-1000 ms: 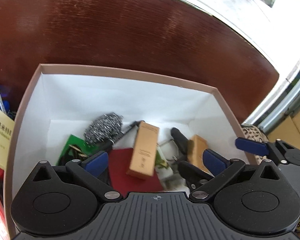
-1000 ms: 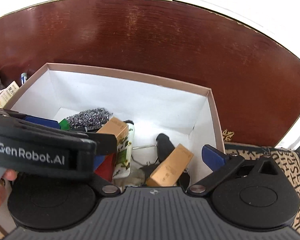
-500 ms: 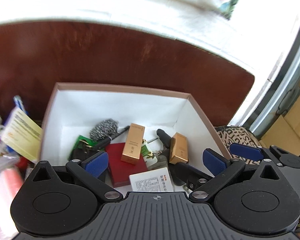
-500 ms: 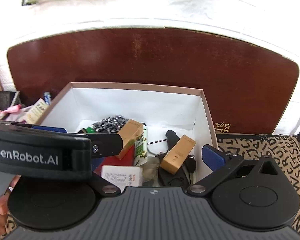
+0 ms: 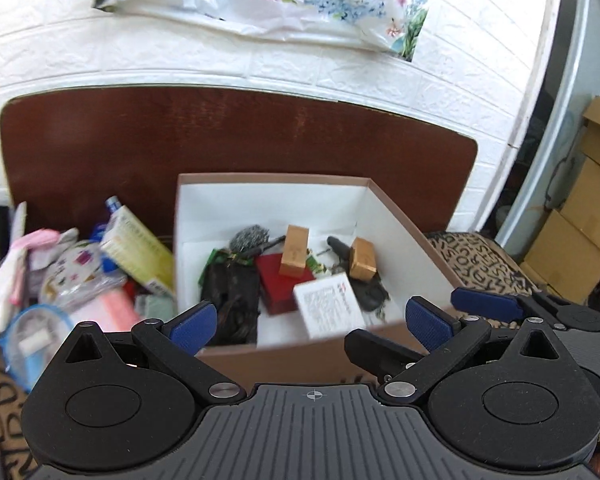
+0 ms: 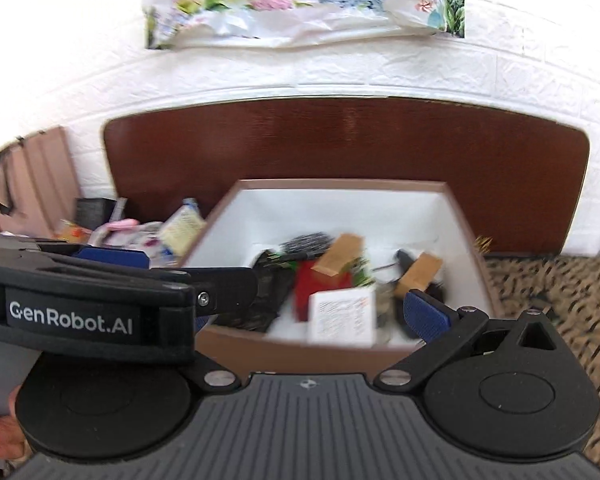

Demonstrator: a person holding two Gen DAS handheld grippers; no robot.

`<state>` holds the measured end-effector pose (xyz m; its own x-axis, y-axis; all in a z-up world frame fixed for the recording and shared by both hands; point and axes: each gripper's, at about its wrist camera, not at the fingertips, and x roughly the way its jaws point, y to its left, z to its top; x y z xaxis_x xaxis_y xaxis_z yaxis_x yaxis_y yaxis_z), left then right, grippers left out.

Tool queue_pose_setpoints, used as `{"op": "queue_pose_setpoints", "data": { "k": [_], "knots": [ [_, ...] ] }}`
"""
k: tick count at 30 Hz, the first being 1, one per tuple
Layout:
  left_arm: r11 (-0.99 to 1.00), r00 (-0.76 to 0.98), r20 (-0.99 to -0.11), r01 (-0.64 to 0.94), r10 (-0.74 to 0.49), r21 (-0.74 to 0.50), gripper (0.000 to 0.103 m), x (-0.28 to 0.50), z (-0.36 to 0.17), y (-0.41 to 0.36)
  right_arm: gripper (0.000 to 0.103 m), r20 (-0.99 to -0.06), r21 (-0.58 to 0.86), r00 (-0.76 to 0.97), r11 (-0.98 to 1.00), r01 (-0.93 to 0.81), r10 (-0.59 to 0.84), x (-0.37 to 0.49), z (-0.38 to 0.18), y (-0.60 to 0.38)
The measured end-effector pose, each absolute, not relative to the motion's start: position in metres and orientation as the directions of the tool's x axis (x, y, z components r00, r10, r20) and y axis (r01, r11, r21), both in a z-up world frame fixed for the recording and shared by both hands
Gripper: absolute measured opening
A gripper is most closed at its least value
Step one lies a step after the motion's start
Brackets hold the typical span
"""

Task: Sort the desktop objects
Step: 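Withdraw both open tools from the box back over the table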

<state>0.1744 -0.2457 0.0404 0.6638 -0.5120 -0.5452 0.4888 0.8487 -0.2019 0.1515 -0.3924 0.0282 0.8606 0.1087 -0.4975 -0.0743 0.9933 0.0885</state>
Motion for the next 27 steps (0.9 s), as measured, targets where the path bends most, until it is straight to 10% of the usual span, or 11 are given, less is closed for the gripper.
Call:
{"op": "queue_pose_setpoints", "data": {
  "k": [27],
  "knots": [
    [0.911, 0.746, -0.527, 0.293, -0.407, -0.289, 0.103, 0.041, -0.027, -0.046, 0.103, -0.554, 0.066, 0.788, 0.958, -0.278, 0.267, 0.029, -0.015, -0.202]
  ]
}}
